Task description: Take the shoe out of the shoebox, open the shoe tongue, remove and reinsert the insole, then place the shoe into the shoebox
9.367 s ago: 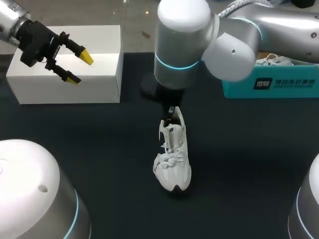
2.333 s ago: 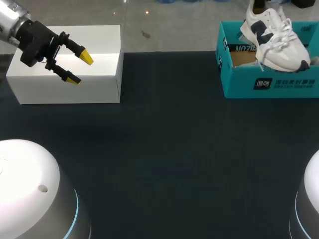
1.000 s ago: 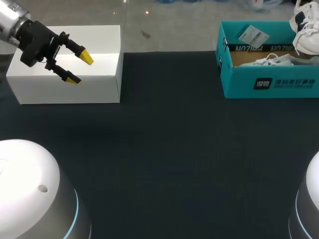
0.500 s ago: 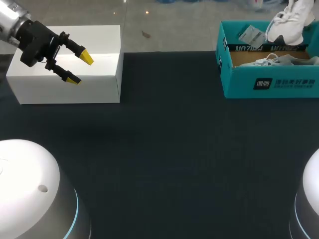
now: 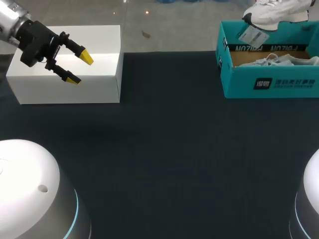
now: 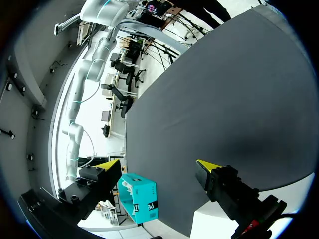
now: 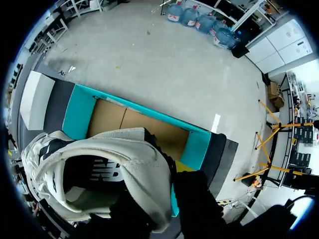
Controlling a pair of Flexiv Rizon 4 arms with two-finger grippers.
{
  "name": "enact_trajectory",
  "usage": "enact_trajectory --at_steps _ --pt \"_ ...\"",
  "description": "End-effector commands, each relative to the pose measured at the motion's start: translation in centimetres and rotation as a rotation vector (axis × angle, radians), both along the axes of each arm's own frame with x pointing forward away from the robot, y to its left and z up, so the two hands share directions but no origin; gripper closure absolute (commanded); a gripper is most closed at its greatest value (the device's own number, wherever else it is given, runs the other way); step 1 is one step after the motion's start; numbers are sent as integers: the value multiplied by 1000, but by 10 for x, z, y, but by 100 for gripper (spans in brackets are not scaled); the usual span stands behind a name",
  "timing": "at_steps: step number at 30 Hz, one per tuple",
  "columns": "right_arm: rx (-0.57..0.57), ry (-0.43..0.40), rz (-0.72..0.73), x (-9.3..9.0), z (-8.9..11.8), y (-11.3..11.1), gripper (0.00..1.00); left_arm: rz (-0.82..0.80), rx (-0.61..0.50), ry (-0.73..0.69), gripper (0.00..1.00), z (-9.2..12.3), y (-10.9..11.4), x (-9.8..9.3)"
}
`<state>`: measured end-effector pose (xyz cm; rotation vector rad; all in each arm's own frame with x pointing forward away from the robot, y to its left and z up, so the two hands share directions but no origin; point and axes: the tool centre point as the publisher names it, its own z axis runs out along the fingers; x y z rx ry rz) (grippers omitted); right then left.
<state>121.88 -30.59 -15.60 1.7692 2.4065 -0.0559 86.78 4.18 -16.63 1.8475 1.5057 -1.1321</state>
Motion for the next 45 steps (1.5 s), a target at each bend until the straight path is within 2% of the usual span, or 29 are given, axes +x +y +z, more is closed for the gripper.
enact_trajectory --at_steps 1,11,16,23,30,33,37,39,45 --pt "251 -93 -636 9 3 -4 100 -2 3 1 0 1 0 1" --pt "251 -93 -636 9 3 -4 100 -2 3 1 0 1 0 1" --pt "183 -128 -593 -5 -19 -15 100 -2 3 1 0 1 0 1" --pt "119 -130 -556 -19 -31 -30 100 -2 3 1 0 1 0 1" --pt "75 -123 -494 -40 -43 -35 100 -2 3 1 0 1 0 1" --pt "73 -157 -495 -43 -53 -40 100 -2 3 1 0 1 0 1" --pt "122 -271 -506 -42 -67 -46 100 -2 3 1 0 1 0 1" --pt "108 -304 -508 -42 -77 -47 100 -2 3 1 0 1 0 1" --pt "95 -345 -538 -34 -102 -54 100 -2 3 1 0 1 0 1"
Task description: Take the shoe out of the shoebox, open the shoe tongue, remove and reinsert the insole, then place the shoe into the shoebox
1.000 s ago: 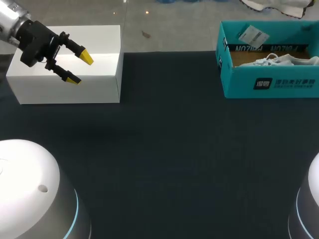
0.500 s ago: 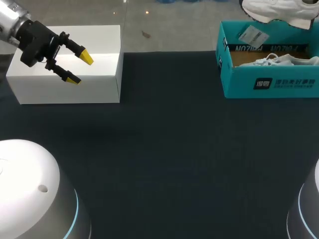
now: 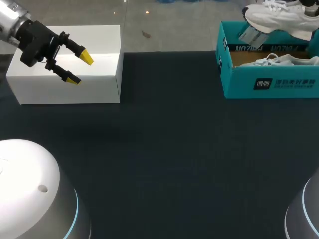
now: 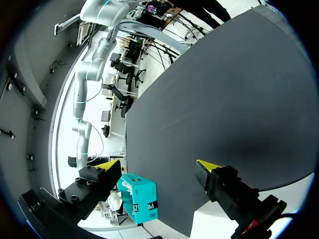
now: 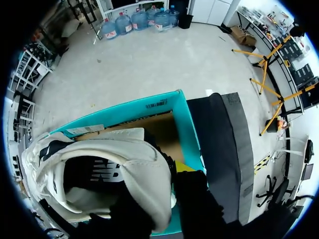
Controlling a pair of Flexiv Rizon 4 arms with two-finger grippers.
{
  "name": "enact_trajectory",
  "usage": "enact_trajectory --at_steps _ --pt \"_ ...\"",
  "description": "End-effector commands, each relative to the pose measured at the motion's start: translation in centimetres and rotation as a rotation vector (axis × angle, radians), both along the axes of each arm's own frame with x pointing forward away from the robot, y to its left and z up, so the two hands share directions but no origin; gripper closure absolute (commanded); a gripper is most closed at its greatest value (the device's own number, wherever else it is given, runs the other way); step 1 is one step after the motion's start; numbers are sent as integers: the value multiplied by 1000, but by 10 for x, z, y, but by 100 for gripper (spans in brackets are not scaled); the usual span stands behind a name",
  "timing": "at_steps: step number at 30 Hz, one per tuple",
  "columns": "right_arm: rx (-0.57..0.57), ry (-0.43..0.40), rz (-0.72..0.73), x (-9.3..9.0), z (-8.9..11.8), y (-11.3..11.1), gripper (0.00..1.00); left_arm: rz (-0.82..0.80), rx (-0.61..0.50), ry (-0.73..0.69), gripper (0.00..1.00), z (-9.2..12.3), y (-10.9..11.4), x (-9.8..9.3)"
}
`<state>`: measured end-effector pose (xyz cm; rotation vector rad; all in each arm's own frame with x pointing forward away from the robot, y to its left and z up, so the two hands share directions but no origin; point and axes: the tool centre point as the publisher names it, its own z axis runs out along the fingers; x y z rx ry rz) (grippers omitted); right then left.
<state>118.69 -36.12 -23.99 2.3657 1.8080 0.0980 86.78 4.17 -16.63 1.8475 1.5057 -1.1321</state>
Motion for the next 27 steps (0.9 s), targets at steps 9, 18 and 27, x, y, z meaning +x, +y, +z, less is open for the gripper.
enact_trajectory --at_steps 9,18,27 --pt "-108 -271 -3 8 -37 -3 100 -2 3 1 0 1 0 1" --pt "-157 -240 7 5 -60 -4 100 -2 3 1 0 1 0 1" --pt "-199 -190 8 9 -84 4 100 -2 3 1 0 1 0 1"
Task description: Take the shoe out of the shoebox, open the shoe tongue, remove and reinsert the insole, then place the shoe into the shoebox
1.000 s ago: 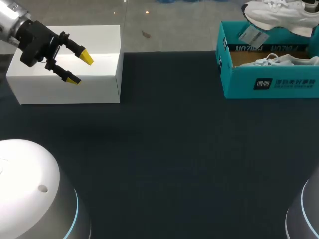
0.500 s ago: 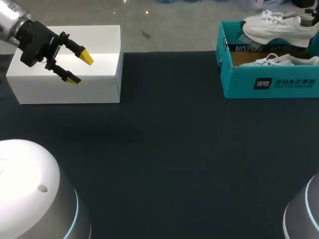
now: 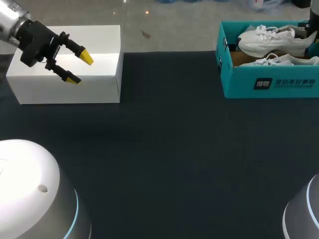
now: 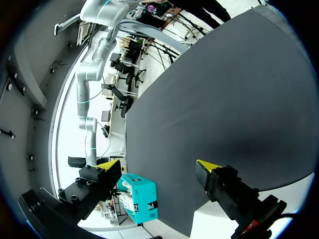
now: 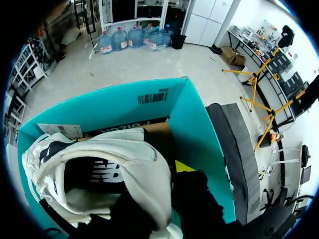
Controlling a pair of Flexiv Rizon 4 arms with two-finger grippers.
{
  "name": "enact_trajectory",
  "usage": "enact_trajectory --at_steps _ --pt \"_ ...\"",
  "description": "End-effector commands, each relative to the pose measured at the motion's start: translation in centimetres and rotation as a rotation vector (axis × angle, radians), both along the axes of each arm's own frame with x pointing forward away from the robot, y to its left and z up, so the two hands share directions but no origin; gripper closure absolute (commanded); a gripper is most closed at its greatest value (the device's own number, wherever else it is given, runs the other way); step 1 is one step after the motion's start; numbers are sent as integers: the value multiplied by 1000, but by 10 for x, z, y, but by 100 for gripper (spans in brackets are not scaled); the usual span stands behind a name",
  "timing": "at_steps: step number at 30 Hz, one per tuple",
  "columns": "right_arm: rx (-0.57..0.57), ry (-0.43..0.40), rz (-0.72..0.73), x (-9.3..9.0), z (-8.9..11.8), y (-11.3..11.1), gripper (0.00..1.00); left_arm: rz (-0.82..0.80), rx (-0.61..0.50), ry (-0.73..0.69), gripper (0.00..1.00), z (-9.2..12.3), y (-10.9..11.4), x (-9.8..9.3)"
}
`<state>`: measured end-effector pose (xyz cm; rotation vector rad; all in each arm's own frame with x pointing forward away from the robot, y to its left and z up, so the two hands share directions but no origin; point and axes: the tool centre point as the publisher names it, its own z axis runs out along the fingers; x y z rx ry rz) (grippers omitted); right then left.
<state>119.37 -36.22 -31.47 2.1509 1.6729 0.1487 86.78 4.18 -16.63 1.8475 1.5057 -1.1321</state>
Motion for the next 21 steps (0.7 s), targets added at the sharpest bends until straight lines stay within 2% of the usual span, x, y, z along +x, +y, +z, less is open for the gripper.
enact_trajectory --at_steps 1,10,14,16,21 --pt "-25 -6 -7 3 -12 6 100 -2 3 1 0 1 0 1" --pt "-55 84 -43 4 -34 9 100 -2 3 1 0 1 0 1" --pt "-57 99 -61 5 -42 8 100 -2 3 1 0 1 0 1" --pt "-14 143 -105 6 -44 8 100 -2 3 1 0 1 0 1" --pt "1 158 -132 11 -40 9 100 -2 3 1 0 1 0 1"
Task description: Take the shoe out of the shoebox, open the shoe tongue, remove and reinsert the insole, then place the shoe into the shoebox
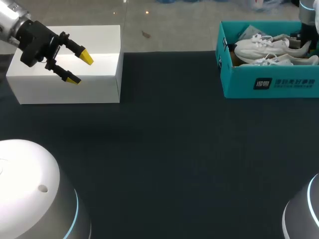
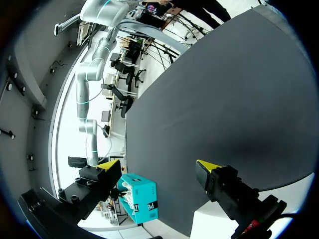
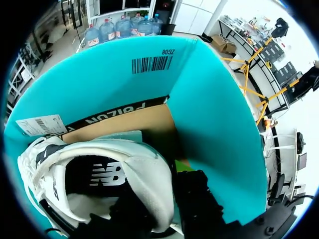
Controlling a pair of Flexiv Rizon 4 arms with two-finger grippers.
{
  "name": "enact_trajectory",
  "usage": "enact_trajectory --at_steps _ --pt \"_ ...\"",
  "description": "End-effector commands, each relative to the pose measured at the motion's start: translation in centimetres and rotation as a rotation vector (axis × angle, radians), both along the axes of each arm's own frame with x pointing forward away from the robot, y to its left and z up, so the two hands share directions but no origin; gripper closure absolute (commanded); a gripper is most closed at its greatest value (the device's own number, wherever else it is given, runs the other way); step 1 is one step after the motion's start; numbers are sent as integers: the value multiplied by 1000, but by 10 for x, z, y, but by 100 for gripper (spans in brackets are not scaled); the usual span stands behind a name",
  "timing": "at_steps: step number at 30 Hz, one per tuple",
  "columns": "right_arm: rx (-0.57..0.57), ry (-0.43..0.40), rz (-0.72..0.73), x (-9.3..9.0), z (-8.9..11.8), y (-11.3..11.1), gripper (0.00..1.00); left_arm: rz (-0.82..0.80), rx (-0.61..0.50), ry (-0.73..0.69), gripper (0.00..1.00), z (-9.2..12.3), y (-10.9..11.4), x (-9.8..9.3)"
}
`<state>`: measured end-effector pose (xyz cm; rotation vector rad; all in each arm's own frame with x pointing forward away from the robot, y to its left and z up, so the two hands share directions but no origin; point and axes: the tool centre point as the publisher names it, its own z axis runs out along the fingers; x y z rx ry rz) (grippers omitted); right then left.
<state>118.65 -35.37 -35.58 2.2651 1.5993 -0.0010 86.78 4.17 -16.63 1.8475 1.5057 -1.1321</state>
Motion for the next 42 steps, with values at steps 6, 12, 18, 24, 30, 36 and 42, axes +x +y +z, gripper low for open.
enact_trajectory --at_steps 6,12,18,24,30,36,42 --pt "36 75 -62 22 9 -1 100 -2 3 1 0 1 0 1" --pt "16 100 -68 18 2 0 100 -2 3 1 0 1 0 1" --pt "-13 140 -58 8 -14 0 100 -2 3 1 0 1 0 1" --pt "-44 162 -35 -5 -22 -2 100 -2 3 1 0 1 0 1" --pt "-64 171 -42 -9 -29 -5 100 -2 3 1 0 1 0 1" --pt "-77 173 -59 -6 -33 -6 100 -2 3 1 0 1 0 1" --pt "-47 164 -87 -5 -17 -8 0 -2 3 1 0 1 0 1"
